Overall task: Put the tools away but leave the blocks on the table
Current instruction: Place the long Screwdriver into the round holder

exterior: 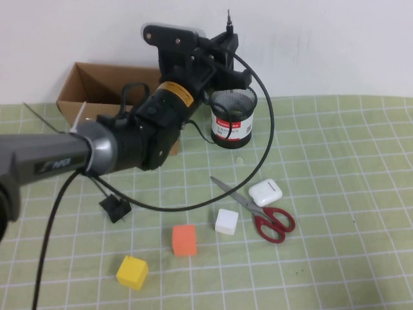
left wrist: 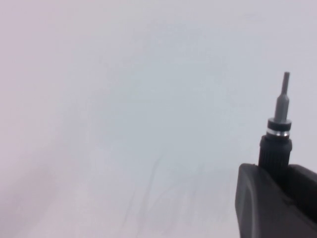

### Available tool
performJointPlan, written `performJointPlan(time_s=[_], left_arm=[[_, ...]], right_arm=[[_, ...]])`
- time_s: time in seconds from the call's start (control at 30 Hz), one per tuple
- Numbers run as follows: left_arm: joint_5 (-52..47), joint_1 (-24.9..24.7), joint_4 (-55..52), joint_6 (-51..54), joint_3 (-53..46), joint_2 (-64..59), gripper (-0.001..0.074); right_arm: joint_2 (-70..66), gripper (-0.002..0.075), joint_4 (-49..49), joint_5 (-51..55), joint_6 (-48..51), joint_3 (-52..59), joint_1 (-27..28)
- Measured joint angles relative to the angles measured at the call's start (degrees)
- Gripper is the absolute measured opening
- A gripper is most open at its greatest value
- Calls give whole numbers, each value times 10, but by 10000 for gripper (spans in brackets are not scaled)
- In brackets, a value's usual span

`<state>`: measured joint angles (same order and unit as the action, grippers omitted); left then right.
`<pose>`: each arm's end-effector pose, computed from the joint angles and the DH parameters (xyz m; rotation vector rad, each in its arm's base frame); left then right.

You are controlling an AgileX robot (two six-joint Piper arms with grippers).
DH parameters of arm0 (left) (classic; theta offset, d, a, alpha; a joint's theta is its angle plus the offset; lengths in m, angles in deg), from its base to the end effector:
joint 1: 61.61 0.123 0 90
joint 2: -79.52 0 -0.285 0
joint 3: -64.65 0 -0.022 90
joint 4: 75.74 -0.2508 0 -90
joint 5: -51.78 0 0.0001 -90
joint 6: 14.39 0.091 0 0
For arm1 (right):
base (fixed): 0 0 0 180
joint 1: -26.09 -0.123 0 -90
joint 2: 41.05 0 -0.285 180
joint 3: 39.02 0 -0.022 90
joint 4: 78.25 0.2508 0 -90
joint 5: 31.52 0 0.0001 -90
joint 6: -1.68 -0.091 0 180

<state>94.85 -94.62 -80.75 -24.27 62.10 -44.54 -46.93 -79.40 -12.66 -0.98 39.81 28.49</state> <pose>0.3864 -0.2575 0.2371 0.3930 1.4357 -0.5999 0.0526 -0.0028 0.1758 0.0673 1.8063 -0.0162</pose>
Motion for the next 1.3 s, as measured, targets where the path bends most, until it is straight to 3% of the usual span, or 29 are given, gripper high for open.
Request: performJointPlan(time_s=[0.47, 0.53, 0.7, 0.9, 1.03, 1.17, 1.3], left_arm=[[-120, 5, -50, -27, 70, -70, 65], [-121, 5, -69, -35, 71, -70, 102], [-124, 8, -76, -62, 72, -70, 281], [-257, 6, -76, -75, 72, -25, 339], [-420, -4, -77, -86, 72, 58, 256], [-603, -9, -77, -82, 72, 145, 66], [-727, -9, -76, -51, 72, 209, 10]], right_arm=[[0, -7, 0, 0, 0, 0, 0], [0, -7, 0, 0, 0, 0, 0], [0, -7, 0, 0, 0, 0, 0], [0, -7, 0, 0, 0, 0, 0], [0, -7, 0, 0, 0, 0, 0], [0, -7, 0, 0, 0, 0, 0], [0, -7, 0, 0, 0, 0, 0]])
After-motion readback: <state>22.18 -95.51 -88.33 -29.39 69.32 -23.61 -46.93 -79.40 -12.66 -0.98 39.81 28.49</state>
